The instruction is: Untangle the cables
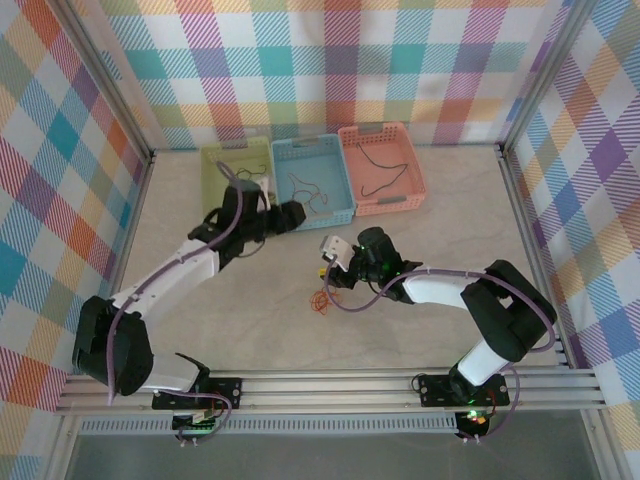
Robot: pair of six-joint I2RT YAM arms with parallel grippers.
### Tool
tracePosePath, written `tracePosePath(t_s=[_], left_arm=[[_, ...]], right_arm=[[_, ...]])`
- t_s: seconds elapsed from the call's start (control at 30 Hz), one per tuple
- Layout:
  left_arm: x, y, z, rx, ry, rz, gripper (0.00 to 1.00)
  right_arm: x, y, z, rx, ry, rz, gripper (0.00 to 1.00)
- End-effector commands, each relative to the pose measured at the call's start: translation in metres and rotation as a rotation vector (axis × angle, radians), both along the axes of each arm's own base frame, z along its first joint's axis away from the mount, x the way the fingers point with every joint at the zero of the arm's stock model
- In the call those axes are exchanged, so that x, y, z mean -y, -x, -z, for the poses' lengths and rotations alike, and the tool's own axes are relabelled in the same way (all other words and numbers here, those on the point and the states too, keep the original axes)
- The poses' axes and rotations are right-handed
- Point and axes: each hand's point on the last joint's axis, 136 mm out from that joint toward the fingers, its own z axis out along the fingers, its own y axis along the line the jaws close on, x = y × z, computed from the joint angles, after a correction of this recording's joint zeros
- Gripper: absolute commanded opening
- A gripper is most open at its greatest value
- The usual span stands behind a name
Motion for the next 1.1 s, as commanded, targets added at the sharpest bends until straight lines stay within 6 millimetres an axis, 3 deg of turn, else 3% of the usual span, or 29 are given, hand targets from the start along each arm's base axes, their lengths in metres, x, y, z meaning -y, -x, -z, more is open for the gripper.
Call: tracePosePath(t_s=[0.0, 0.23, 0.5, 0.73, 1.0, 1.07], left_arm=[[0.002, 0.01, -0.036, 0.167, 0.076, 0.032, 0.58], [-0.011, 0.024, -0.033, 0.24, 0.071, -0.003, 0.58], [-0.018, 0.028, -0.035, 0.255, 0.064, -0.031, 0.58], [-0.021, 0.026, -0.028, 0.244, 0.041, -0.048, 0.58], [-0.012, 0.023, -0.015, 0.201, 0.036, -0.026, 0.58], [-0.006, 0.024, -0.013, 0.187, 0.051, -0.008, 0.58]], right_arm=[[-0.01, 0.012, 0.005, -0.036, 0.02, -0.085, 0.47], [-0.017, 0.03, 0.018, -0.102, 0.049, -0.182, 0.55], [-0.016, 0.023, 0.047, -0.208, 0.172, -0.148, 0.54], [-0.017, 0.023, 0.048, -0.225, 0.179, -0.15, 0.27], [-0.014, 0.011, 0.015, -0.081, 0.073, -0.073, 0.0], [-0.011, 0.007, 0.006, -0.047, 0.046, -0.047, 0.0]])
